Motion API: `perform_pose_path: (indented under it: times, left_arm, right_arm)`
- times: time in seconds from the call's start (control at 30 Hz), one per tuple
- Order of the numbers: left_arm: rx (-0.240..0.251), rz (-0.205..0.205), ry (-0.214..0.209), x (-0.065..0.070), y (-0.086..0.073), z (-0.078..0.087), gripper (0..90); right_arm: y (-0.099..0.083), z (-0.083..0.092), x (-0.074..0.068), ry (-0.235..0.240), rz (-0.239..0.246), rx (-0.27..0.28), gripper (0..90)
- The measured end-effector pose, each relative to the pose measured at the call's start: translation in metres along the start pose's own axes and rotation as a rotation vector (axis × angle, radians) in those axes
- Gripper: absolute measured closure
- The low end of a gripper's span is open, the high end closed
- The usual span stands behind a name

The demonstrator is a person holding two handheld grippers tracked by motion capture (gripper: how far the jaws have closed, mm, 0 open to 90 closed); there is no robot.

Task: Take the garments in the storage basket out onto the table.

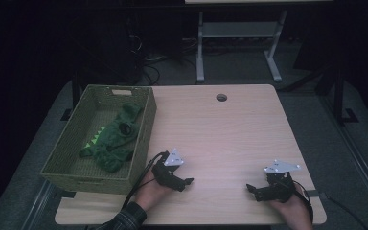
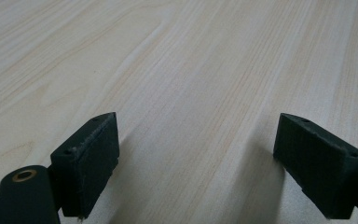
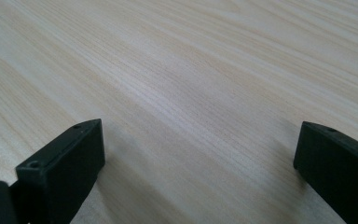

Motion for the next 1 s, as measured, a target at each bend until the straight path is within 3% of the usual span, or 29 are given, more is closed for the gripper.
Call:
perform_pose_path:
  times: [0.23, 0.57, 0.77, 1.0]
  left_arm:
    - [-0.004, -0.004, 0.000, -0.0003, -0.0001, 0.0001, 13.4]
    - [-0.049, -0.019, -0.008, -0.0014, 0.0007, 0.0007, 13.4]
    - [-0.071, -0.003, -0.007, -0.0037, 0.0010, 0.0017, 13.5]
    - [-0.059, 0.023, -0.004, -0.0076, 0.0054, 0.0075, 13.6]
  right_arm:
    - [0.0001, -0.0001, -0.0001, 0.002, 0.000, 0.000, 1.5]
    - [0.0002, -0.0002, -0.0001, 0.004, 0.003, -0.001, 1.5]
    - [0.0002, -0.0002, -0.0003, 0.006, 0.001, -0.002, 1.5]
    - [0.0003, -0.0003, -0.0002, 0.007, 0.002, -0.002, 1.5]
Point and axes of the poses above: each handheld gripper's, and its own axes: z roughly backward along the jaws, y roughly out of its top, x roughly to its right, the point moved 10 cm from there along -z, roughly forward along the jaws, and after that the axes turned 2 degrees about -x, right-handed, at the moved point
